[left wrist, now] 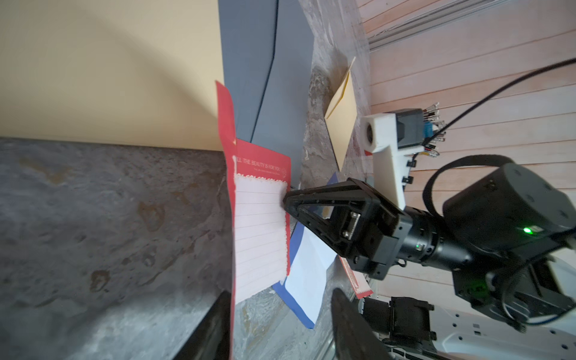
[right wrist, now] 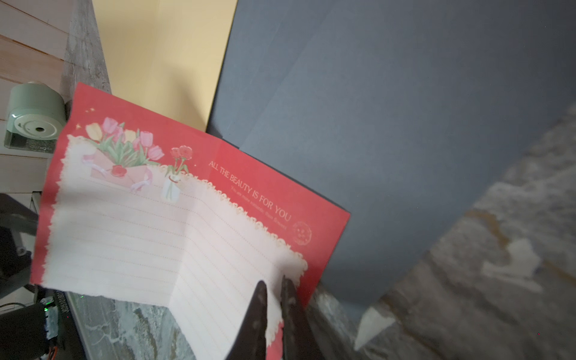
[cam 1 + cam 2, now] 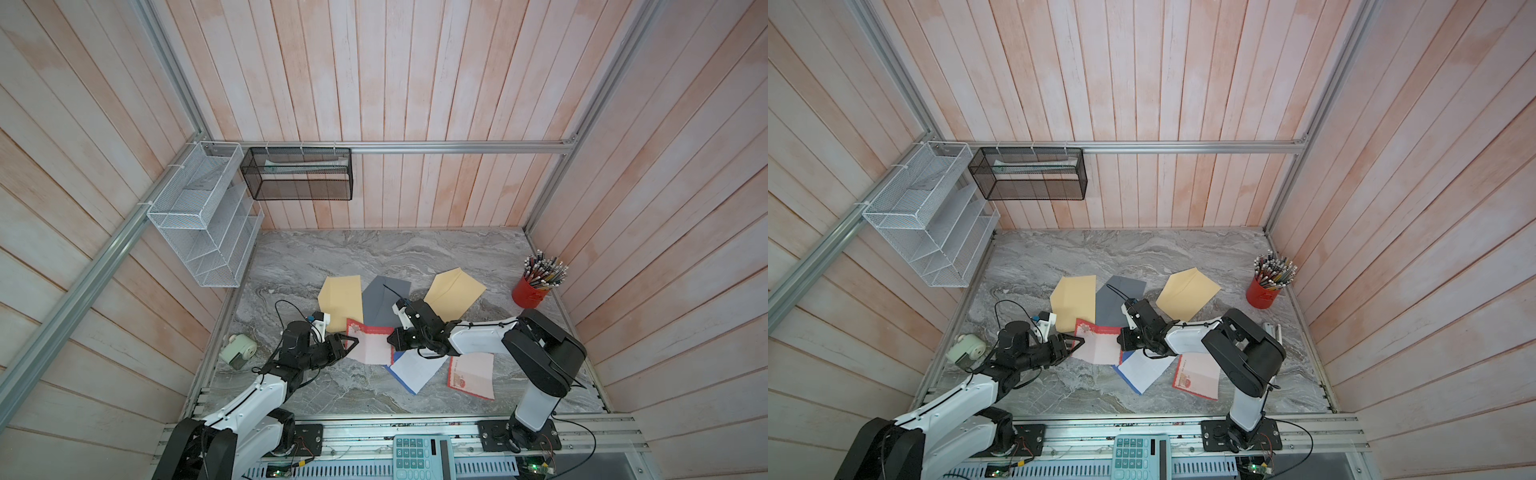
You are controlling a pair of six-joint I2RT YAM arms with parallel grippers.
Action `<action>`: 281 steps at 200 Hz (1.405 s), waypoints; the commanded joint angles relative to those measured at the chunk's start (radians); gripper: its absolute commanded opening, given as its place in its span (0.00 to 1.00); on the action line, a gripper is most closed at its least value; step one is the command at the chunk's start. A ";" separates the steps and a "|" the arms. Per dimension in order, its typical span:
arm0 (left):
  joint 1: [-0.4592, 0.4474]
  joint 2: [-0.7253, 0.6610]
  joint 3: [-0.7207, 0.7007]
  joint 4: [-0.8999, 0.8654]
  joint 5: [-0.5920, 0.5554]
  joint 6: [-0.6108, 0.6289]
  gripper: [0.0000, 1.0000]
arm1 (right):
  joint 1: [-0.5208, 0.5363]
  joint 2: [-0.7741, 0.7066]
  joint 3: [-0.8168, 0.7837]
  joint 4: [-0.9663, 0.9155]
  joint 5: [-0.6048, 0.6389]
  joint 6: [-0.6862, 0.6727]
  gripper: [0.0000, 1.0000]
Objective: Fold the letter paper in half and place it into the envelope
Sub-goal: Fold the letter paper at the center of the board.
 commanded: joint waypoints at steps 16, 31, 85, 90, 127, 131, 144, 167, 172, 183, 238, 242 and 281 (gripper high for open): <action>-0.004 0.036 -0.019 0.239 0.121 -0.085 0.52 | -0.009 0.028 -0.019 0.007 -0.010 0.014 0.13; -0.023 0.044 -0.019 0.276 0.112 -0.099 0.52 | -0.012 0.025 -0.025 0.021 -0.010 0.023 0.13; -0.132 0.118 -0.021 0.413 0.026 -0.163 0.52 | -0.020 0.012 -0.038 0.046 -0.012 0.040 0.13; -0.135 0.129 -0.025 0.431 0.025 -0.170 0.52 | -0.022 0.010 -0.040 0.048 -0.013 0.043 0.13; -0.172 0.194 -0.017 0.490 0.002 -0.186 0.52 | -0.034 -0.014 -0.063 0.105 -0.040 0.082 0.13; -0.179 0.202 -0.014 0.492 -0.001 -0.186 0.52 | -0.034 -0.015 -0.063 0.105 -0.040 0.083 0.13; -0.191 0.231 -0.006 0.502 -0.016 -0.186 0.52 | -0.037 -0.019 -0.066 0.114 -0.041 0.089 0.13; -0.201 0.290 -0.002 0.552 -0.024 -0.201 0.52 | -0.040 -0.025 -0.076 0.133 -0.049 0.101 0.13; -0.203 0.303 -0.001 0.566 -0.024 -0.206 0.52 | -0.040 -0.025 -0.078 0.136 -0.049 0.104 0.13; -0.209 0.332 0.003 0.594 -0.026 -0.217 0.52 | -0.040 -0.026 -0.083 0.143 -0.052 0.109 0.13; -0.241 0.464 0.036 0.650 -0.058 -0.242 0.51 | -0.043 -0.054 -0.097 0.180 -0.073 0.131 0.13; -0.240 0.475 0.035 0.659 -0.057 -0.248 0.51 | -0.044 -0.059 -0.100 0.181 -0.072 0.135 0.13; -0.241 0.543 0.000 0.698 -0.071 -0.279 0.50 | -0.059 -0.150 -0.126 0.172 -0.052 0.149 0.15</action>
